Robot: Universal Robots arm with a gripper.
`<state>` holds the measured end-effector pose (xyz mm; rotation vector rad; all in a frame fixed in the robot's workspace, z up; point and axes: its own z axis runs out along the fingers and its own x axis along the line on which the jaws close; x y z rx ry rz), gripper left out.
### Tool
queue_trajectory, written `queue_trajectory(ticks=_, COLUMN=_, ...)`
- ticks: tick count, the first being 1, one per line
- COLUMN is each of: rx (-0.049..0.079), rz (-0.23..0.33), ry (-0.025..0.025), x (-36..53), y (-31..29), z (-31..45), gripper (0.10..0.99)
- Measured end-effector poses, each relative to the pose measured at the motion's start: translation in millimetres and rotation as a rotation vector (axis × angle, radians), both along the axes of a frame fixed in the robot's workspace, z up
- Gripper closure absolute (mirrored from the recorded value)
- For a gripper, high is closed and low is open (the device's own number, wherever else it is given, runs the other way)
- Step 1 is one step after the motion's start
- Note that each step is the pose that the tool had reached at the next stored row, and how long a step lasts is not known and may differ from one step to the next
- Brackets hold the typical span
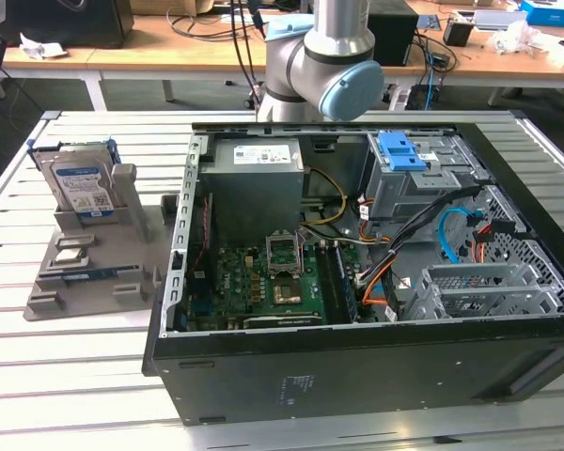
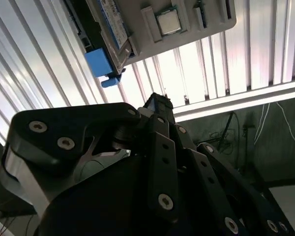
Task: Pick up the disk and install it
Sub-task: 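Pick up the disk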
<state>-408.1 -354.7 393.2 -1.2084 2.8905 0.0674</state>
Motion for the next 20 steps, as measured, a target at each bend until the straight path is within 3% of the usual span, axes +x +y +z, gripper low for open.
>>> queue_trajectory(ticks=20, rx=0.000, rz=0.274, ry=0.0000, x=0.0, y=0.0, z=0.0, gripper=0.980)
